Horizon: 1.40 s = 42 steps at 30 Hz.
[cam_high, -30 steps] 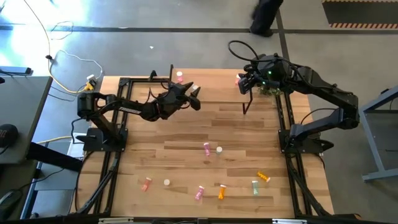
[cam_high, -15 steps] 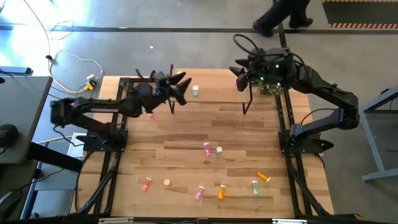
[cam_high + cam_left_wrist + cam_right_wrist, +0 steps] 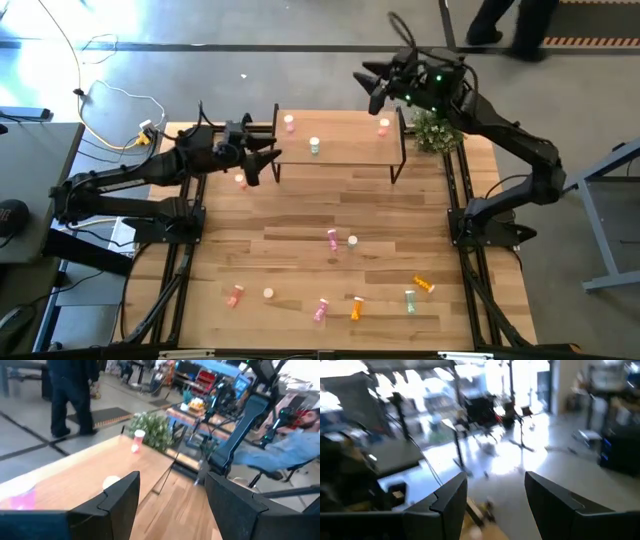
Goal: Pick and place medicine bottles onto shelf by color
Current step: Put the top left blue pill bottle on the shelf
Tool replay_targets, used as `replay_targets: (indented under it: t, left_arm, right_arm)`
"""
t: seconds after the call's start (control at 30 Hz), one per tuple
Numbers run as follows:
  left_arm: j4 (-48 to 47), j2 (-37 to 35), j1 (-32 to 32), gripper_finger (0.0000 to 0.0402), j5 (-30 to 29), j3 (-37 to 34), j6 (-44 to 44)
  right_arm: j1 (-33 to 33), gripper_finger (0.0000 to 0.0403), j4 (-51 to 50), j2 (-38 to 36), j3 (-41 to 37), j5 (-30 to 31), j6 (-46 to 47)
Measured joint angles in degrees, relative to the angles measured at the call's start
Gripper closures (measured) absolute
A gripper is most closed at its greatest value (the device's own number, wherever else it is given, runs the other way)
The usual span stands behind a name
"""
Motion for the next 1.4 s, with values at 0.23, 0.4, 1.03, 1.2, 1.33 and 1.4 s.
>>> replay_targets:
  t: [0.23,0.4,1.03,1.2,1.33,1.4]
  left_arm:
    - [-4.75,-2.34,0.4,0.0187,0.0,0.0,0.33]
    - [-4.92,-2.31,0.4,0.0187,-0.04,0.0,1.25]
    - [-8.0,-2.17,0.4,0.0187,-3.38,-0.02,1.05]
    - [-8.85,-2.17,0.4,0.0187,-3.48,-0.02,1.06]
    - [-9.36,-2.17,0.39,0.0187,-4.8,-0.02,1.07]
    - [-9.47,-2.17,0.4,0.0187,-5.9,-0.02,1.09]
  right_arm:
    - [-0.1,0.0212,15.61,6.26,0.0,-11.07,-5.95]
    - [-0.25,0.0212,8.86,9.93,0.0,-11.5,-6.05]
    - [-0.38,0.0212,-8.93,22.09,0.0,-24.07,-17.39]
    - [-0.2,0.0212,-8.81,24.18,0.0,-24.59,-17.89]
    - [0.2,0.0212,-8.93,25.92,0.0,-24.59,-19.01]
    - [0.42,0.0212,-8.88,26.78,0.0,-24.52,-19.15]
